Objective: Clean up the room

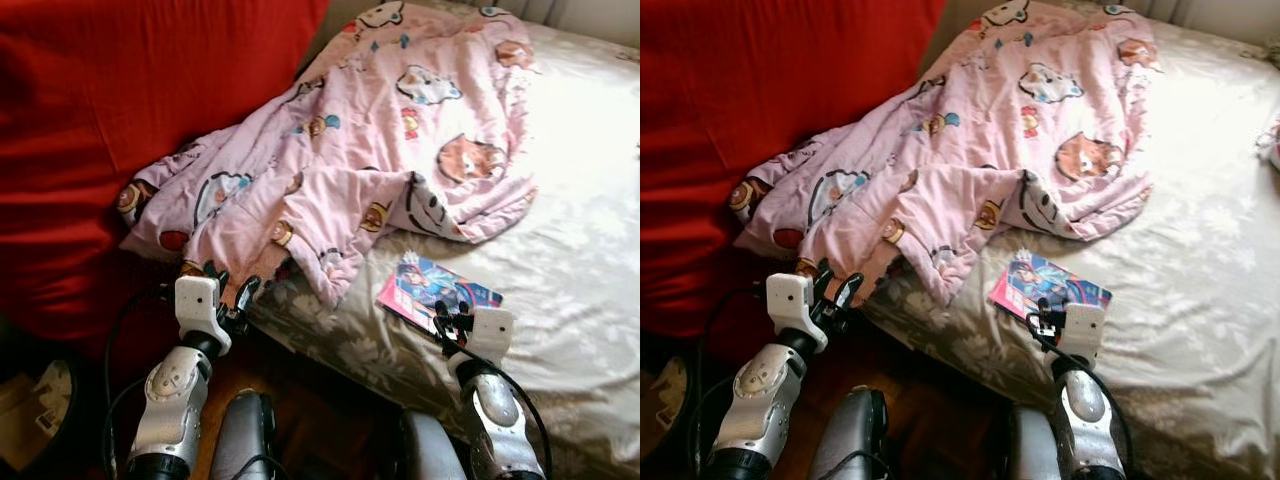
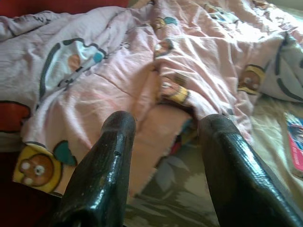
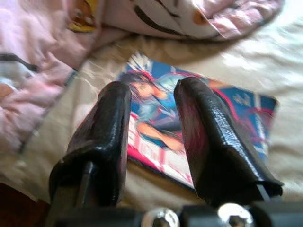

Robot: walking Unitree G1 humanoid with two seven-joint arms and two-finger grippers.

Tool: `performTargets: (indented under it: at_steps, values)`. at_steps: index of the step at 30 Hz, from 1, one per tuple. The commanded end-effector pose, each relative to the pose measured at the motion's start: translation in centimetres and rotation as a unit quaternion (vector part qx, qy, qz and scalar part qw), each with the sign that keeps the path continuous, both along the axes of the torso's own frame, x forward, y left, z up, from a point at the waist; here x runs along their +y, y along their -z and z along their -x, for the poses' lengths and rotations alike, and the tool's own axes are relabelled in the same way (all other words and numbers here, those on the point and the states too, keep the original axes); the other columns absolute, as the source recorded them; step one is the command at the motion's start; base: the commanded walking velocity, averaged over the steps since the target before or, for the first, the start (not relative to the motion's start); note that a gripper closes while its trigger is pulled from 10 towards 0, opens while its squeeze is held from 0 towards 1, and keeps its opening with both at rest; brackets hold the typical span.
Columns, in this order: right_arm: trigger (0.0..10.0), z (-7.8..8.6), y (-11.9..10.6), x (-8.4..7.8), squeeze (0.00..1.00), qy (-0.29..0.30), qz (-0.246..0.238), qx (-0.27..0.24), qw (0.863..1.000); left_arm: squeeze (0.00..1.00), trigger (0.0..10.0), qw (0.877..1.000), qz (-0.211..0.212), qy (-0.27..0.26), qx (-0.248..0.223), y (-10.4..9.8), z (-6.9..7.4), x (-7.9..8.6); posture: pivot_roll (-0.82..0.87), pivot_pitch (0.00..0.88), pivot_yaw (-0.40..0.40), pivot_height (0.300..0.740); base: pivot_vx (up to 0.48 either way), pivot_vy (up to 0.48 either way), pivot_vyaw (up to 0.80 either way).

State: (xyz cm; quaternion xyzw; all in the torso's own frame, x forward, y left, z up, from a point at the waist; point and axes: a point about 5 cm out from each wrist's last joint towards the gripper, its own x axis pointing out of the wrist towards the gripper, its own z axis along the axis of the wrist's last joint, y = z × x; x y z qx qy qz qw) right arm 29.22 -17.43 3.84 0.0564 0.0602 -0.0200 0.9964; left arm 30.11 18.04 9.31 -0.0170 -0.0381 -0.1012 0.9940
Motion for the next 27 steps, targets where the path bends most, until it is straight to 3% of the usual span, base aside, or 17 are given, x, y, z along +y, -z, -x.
performTargets:
  at_steps: [1,6,13,22,24,25,27]
  values:
    - [10.0,0.6,0.8,-0.1,0.00,-0.001,0.000,0.013,1.000,0.00,10.0,1.000,-0.006,0.002,0.007,0.2,0.1,0.0,-0.03,0.215,0.014,0.596,0.311,0.000,0.00]
    - [10.0,0.5,0.8,-0.2,0.00,0.001,0.005,0.016,1.000,0.00,10.0,1.000,-0.007,0.002,0.007,0.2,0.0,0.0,-0.03,0.221,0.014,0.596,0.309,0.000,0.00]
    - [10.0,0.5,1.1,-0.9,0.00,0.023,0.000,0.026,0.999,0.00,10.0,1.000,-0.004,0.002,0.002,0.0,0.0,0.1,-0.03,0.232,0.018,0.596,0.000,0.000,0.00]
    - [10.0,1.0,2.9,-2.5,0.00,0.094,-0.061,0.075,0.991,0.00,10.0,1.000,-0.008,-0.001,0.001,-0.1,0.0,0.5,-0.01,0.249,0.033,0.596,0.000,0.000,0.00]
    - [10.0,1.6,4.0,-3.1,0.00,0.127,-0.092,0.109,0.982,0.00,10.0,1.000,-0.013,-0.003,0.005,0.0,-0.1,0.8,0.00,0.252,0.038,0.596,0.000,0.000,0.00]
    - [10.0,1.8,4.3,-3.2,1.00,0.139,-0.107,0.116,0.978,0.00,10.0,1.000,-0.015,-0.004,0.006,0.1,-0.1,0.9,0.01,0.254,0.043,0.596,0.000,0.000,0.00]
    - [10.0,2.0,4.6,-3.5,1.00,0.158,-0.130,0.118,0.972,0.00,10.0,1.000,-0.018,-0.005,0.008,0.1,-0.1,1.1,0.01,0.257,0.050,0.596,0.000,0.000,0.00]
